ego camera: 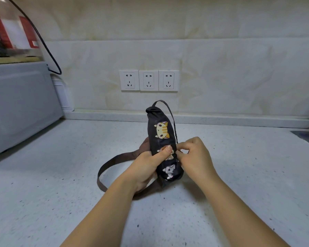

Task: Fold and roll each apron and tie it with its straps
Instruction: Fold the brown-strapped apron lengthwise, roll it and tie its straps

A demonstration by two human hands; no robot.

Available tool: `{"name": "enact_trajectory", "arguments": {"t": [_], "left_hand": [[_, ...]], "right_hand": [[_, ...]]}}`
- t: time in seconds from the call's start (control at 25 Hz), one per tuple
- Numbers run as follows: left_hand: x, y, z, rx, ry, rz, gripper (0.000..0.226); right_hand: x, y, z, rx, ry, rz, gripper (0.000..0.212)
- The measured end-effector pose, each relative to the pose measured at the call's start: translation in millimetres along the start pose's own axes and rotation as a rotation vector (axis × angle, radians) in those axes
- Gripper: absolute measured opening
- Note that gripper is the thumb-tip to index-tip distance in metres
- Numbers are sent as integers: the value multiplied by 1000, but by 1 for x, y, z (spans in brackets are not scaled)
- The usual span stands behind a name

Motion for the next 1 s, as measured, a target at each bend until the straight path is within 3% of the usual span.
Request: {"name": "enact_trajectory", "arguments": {"t": [0.12, 0.4, 0.56, 0.72, 0.84, 0.92, 1.0], "left_hand": [[1, -2, -1, 27, -45, 59, 36], [2, -5, 1, 70, -22, 85, 39], [1, -1, 6, 48, 26, 1, 31], [-1, -4, 3, -44, 454, -154, 16], [-4, -4, 0, -293, 675, -142, 19], [-2, -2, 0, -311, 762, -132, 22], [4, 2, 1, -235, 815, -118, 25]], "right_hand": [[3, -3, 2, -21, 55, 41, 14], [5, -8, 1, -19, 32, 111, 23], [3, -4, -4, -43, 67, 219, 22], [18, 5, -6, -253, 592, 231, 38], [27, 12, -6, -316, 1166, 98, 39], [34, 15, -4, -307, 1298, 6, 29], [44, 11, 3, -134, 1156, -86, 24]]}}
Point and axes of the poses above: each hand's wrist, its own y-axis towards the middle knuckle, its own x-axis out of the back of the hand, z = x × y, the point moved 1 cm from there along y, towards the middle knuckle, and after that the axes turned 3 degrees about x, right-handed, at the moved point
